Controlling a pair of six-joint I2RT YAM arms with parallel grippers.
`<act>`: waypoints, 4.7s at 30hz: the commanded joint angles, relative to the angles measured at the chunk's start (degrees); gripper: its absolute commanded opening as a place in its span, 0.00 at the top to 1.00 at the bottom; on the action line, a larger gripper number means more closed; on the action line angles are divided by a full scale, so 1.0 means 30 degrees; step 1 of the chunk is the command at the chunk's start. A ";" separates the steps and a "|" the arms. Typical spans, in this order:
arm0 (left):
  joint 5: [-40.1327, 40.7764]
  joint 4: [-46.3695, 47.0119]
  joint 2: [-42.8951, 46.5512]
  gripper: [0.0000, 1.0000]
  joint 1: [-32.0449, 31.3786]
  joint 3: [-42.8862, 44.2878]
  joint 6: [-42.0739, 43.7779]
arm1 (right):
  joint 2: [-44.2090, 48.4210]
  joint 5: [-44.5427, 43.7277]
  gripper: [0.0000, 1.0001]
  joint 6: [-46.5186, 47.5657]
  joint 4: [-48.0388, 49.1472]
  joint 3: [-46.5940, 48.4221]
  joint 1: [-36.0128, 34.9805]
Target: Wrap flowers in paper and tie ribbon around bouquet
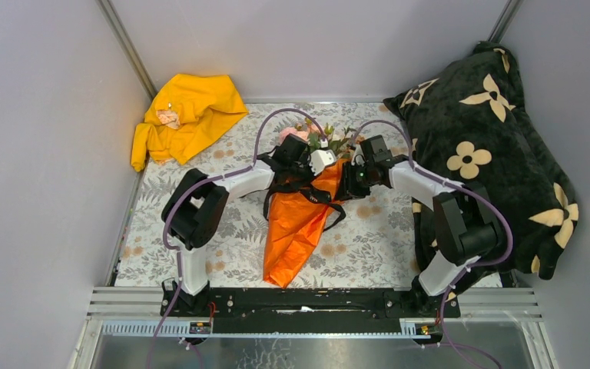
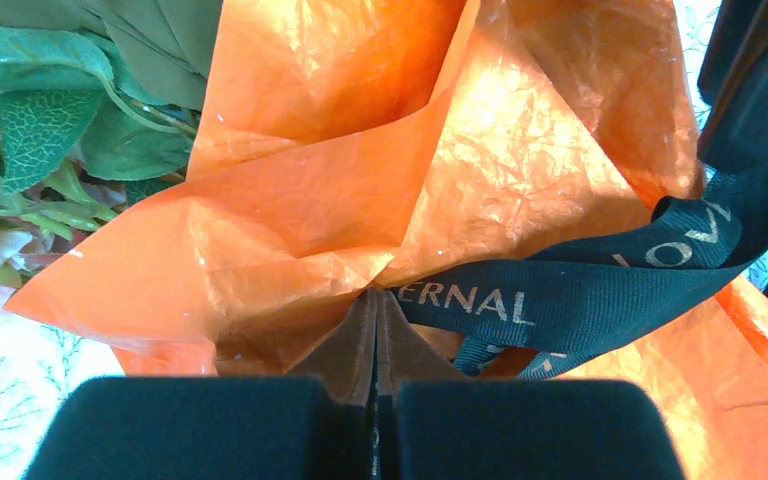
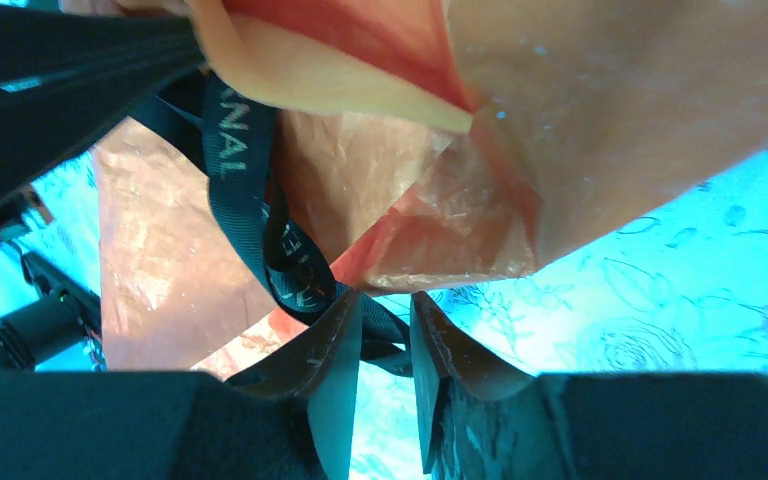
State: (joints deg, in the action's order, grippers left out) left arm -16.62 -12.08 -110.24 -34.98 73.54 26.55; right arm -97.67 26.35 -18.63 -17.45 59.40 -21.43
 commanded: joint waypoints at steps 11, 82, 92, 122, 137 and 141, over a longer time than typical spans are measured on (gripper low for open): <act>-0.3688 0.1025 -0.0253 1.00 0.1318 -0.0648 -0.2434 | 0.4962 -0.3088 0.68 -0.1233 0.7495 -0.2503 -0.3725; -0.4132 -0.7162 0.8773 0.70 -0.0322 -0.5767 -0.0730 | 0.3221 -0.5559 1.00 -0.1715 0.7126 -0.2767 -0.6169; -0.1704 -0.8267 0.8475 0.35 0.5302 -0.4228 0.7118 | 0.3126 -0.4391 1.00 -0.1237 0.5168 -0.2359 -0.5457; 0.0532 -0.0533 0.3666 1.00 0.7037 -0.6018 0.8362 | 0.3511 -0.1055 1.00 0.0100 0.0190 0.0183 -0.4211; 0.3174 0.1676 0.3042 1.00 1.0650 -0.6073 0.5330 | 0.9592 -0.0269 1.00 -0.1874 -0.1845 -0.3093 0.1333; 0.3224 0.1062 0.3819 1.00 1.1223 -0.6797 0.5157 | 1.0609 -0.0600 1.00 -0.2811 -0.1650 -0.4221 0.3693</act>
State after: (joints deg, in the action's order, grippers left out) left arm -8.36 -9.26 -101.62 -3.27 55.68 43.53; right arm -68.97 24.60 -23.51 -21.63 49.52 -15.42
